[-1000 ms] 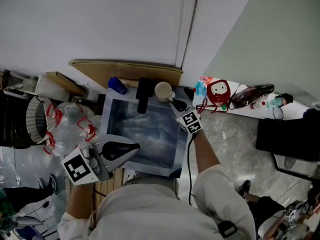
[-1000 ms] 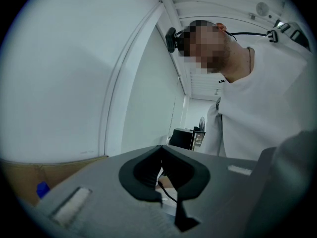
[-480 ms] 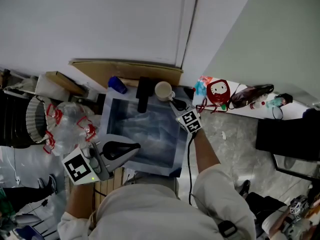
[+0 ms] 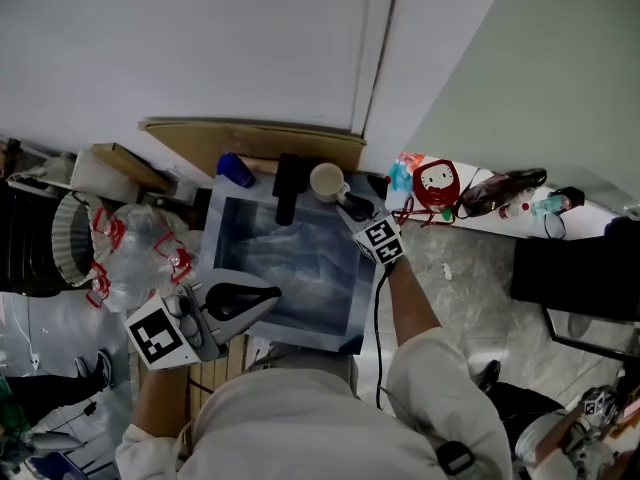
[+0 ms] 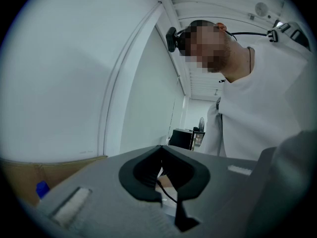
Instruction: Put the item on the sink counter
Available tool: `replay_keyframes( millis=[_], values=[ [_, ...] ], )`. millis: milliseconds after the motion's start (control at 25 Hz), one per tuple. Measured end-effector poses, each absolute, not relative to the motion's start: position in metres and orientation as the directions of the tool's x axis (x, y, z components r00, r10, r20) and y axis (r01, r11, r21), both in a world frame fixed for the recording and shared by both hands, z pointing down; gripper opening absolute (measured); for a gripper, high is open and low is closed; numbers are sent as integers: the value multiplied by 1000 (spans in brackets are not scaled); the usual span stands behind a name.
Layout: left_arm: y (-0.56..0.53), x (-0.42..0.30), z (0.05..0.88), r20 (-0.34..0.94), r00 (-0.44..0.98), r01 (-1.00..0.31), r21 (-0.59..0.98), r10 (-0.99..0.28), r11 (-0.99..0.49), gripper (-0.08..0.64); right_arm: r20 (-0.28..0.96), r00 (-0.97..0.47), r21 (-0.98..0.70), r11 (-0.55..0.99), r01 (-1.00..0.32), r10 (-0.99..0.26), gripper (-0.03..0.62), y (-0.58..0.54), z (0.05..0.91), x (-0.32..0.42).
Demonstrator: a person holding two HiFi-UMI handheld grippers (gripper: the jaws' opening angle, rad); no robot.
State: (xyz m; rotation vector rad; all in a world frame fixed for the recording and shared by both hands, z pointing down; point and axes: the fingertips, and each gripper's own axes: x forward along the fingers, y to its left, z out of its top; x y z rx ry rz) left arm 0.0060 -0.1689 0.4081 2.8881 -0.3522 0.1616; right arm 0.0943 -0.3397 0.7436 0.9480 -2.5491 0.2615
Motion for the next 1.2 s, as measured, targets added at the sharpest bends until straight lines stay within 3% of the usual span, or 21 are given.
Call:
replay_keyframes(
  millis=[80,400,1200],
  values=[
    [-168,6,408,134,965,-248,209,-224,-946,6,432,-689,-35,752,-658,-582,149,-340,743,94],
    [-166,6,407,127,967,-244,209,-221,-947,6,424,-680,-37,739,-673,-598,328,-341,736,97],
    [-157,2,388,62,978,-206,177,-198,-962,6,298,-703,45,745,-665,-646,298,-320,631,93]
  ],
)
